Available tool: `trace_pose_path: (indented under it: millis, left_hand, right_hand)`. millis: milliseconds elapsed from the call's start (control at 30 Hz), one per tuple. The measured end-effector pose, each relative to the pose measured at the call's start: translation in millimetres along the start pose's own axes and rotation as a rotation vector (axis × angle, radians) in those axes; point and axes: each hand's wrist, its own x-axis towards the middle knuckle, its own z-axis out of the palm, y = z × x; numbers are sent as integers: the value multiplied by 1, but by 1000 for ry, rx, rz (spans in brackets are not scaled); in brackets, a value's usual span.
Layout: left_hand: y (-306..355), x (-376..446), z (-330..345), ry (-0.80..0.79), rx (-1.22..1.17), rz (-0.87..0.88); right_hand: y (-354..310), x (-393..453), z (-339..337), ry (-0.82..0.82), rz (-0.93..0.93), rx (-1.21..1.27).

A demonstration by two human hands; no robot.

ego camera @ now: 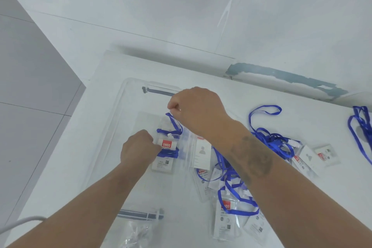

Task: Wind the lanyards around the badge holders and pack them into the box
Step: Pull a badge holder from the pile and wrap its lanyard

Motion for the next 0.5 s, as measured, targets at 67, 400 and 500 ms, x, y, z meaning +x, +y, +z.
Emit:
trace_pose_path:
  millis: [67,400,500]
  left_hand:
    - [0,-2,-5,22,-23,5]
    - [53,-59,-54,435,-534,276]
    - [74,-85,-59,504,-618,394]
  right_hand:
    - [10,-12,-9,75,19,87]
    - [81,-82,-14,377,130,340]
    - [100,-104,-11,407,169,354]
